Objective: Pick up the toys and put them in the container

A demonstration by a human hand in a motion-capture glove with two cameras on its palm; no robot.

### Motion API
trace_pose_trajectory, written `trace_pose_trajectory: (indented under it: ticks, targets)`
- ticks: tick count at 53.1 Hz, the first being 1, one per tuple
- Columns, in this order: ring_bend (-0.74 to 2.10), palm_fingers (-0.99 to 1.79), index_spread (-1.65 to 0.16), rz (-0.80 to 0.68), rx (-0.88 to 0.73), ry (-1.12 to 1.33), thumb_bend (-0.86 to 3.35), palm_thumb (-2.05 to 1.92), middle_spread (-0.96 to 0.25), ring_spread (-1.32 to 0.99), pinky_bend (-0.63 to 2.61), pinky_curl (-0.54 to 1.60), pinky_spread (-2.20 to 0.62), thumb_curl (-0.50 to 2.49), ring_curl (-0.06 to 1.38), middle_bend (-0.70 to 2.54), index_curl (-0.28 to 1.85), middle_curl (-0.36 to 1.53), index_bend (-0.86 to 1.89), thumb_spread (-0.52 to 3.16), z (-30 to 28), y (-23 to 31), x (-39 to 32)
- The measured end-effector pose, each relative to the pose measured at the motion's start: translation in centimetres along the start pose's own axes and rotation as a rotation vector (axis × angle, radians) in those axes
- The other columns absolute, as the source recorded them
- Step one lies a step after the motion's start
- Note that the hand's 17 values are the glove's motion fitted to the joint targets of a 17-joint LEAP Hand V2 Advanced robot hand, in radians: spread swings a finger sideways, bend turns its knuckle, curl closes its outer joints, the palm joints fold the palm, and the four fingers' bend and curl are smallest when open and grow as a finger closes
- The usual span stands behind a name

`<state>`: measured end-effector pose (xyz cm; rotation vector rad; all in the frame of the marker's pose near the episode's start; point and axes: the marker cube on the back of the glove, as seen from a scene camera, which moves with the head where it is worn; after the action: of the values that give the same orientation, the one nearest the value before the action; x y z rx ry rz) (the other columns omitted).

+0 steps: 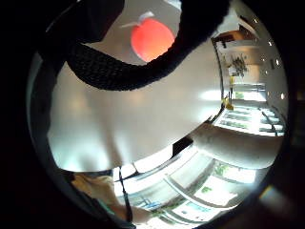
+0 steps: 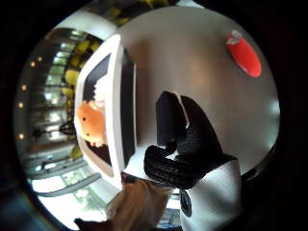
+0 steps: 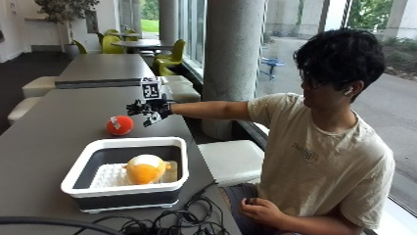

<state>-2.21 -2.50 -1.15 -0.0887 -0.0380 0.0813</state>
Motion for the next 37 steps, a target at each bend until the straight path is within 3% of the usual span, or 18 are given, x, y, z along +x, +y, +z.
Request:
trace_pose_trajectory:
  ticks: [12,19,37]
  targets:
    - [0.16,-0.24,-0.27,-0.023,0.023,-0.096,-0.01,-0.01,-0.04,-0.02,0.99,0.37,-0.02,0.23,0.28,0.09,0.26,0.17,0.14,1.46,1.9,0.3,1.4]
    - [0.17,-0.24,-0.27,0.008,0.017,0.031,-0.01,0.00,-0.05,-0.03,0.98,0.37,-0.02,0.23,0.28,0.10,0.27,0.16,0.13,1.47,0.0,1.3,-3.6]
    - [0.16,-0.25,-0.28,-0.002,0.016,0.066,-0.01,0.00,-0.05,-0.03,0.98,0.37,-0.02,0.24,0.26,0.09,0.28,0.15,0.14,1.50,0.0,1.4,-1.8]
